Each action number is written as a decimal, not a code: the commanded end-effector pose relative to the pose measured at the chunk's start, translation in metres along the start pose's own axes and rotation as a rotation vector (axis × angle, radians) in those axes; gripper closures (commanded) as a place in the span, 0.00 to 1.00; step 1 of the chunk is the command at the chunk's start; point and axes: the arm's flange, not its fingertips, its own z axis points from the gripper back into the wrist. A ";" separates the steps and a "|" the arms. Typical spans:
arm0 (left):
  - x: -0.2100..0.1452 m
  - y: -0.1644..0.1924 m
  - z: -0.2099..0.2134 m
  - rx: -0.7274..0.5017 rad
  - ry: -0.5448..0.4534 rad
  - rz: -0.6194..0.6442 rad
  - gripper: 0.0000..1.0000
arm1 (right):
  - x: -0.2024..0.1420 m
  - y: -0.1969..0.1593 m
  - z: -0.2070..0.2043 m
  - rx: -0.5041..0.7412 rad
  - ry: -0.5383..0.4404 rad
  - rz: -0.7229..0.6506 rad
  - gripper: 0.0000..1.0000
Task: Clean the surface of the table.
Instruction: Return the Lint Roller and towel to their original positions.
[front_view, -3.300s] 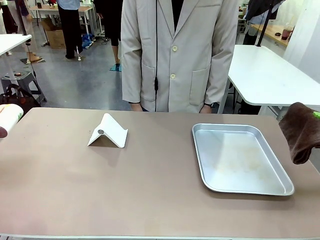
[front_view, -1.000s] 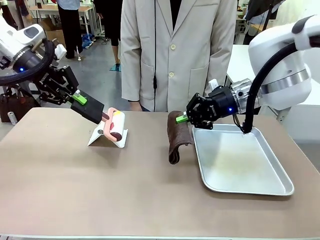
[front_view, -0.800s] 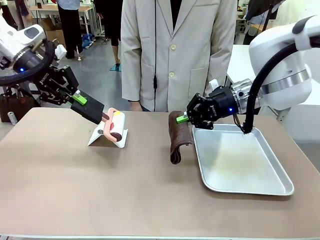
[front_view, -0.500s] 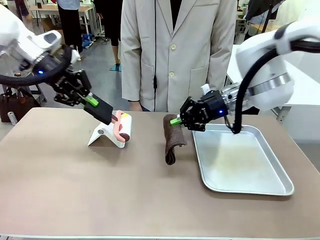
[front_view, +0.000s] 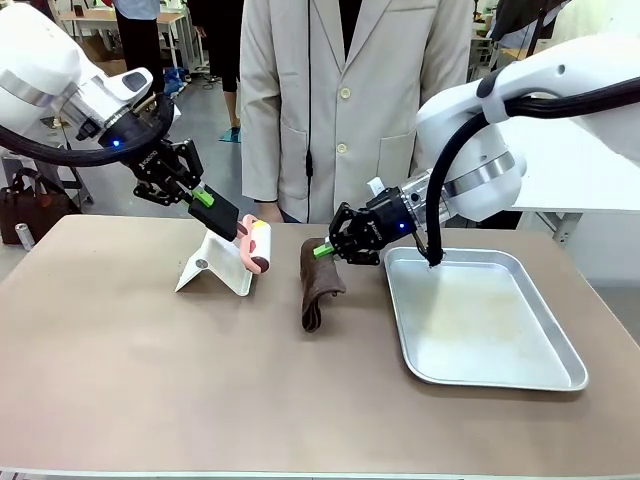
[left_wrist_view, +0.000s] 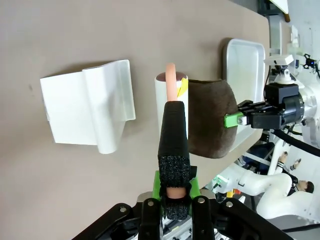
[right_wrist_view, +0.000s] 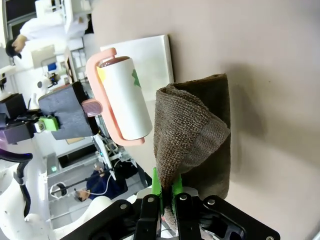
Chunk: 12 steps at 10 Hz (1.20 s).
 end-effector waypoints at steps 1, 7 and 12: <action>0.009 0.001 -0.002 0.049 0.011 -0.009 0.78 | 0.011 0.004 -0.002 -0.010 -0.006 -0.044 0.91; 0.028 0.015 -0.013 0.140 0.019 0.009 0.78 | 0.020 -0.003 -0.010 -0.024 0.019 -0.084 0.91; 0.031 0.021 -0.019 0.179 0.061 0.029 0.78 | 0.022 -0.007 -0.009 -0.022 0.016 -0.103 0.91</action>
